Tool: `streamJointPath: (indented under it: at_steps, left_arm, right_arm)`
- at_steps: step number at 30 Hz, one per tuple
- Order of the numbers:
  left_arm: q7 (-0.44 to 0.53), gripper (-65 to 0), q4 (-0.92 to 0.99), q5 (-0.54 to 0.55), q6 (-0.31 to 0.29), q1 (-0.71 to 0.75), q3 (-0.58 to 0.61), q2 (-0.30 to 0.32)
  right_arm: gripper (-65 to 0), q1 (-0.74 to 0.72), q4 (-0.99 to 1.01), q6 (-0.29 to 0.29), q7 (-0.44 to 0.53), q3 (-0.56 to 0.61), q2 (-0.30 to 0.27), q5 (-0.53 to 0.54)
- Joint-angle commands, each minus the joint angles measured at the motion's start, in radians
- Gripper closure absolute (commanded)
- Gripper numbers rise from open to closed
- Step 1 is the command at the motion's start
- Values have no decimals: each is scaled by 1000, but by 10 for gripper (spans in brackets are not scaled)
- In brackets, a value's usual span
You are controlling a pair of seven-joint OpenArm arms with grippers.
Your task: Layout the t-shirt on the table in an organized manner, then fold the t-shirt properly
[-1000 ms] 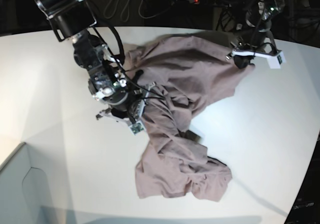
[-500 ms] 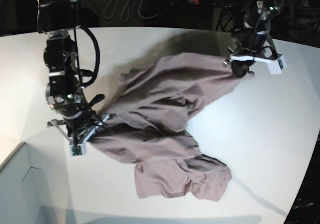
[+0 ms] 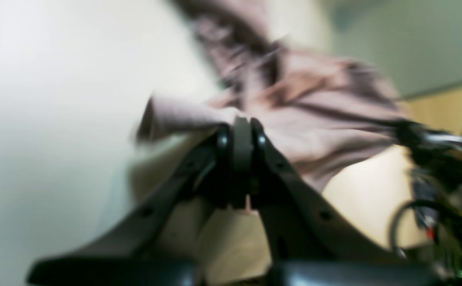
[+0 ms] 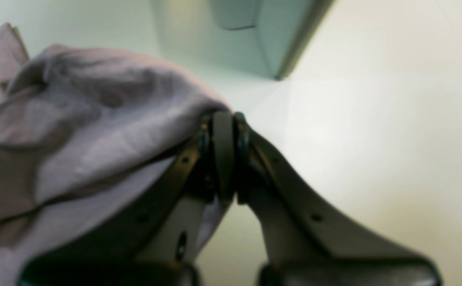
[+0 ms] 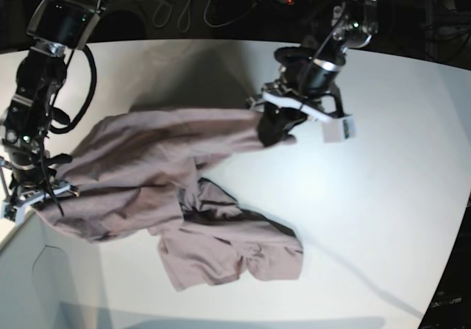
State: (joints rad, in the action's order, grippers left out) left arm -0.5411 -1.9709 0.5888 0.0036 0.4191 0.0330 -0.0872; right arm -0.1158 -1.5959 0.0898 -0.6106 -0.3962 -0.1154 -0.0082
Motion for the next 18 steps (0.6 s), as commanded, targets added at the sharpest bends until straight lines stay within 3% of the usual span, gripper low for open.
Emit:
streamJointPath:
  at_steps: [1, 4, 9, 11, 15, 18]
  left_arm:
    - [11, -1, 2, 7, -11, -29, 48, 13]
    - [11, -5, 71, 7, -9, -121, 169, 56]
    - [11, -13, 219, 15, -9, -245, 327, 125]
    - [11, -61, 252, 15, -7, -274, 365, 143]
    - [9, -244, 264, 9, -6, -297, 419, 166]
    - [9, -297, 244, 9, -7, -300, 446, 185]
  right_arm:
    - [0, -22, -19, 5, 27, 4, -23, 3]
    - [-21, -20, -19, 5, 25, 4, -37, 3]
    - [-135, 11, -19, 5, 25, 3, -56, 3]
    - [-182, 23, -21, 5, 25, 1, -59, 3]
    - [-255, 43, -25, 5, 25, -2, -62, 3]
    - [-286, 67, -53, 5, 25, -2, -57, 3]
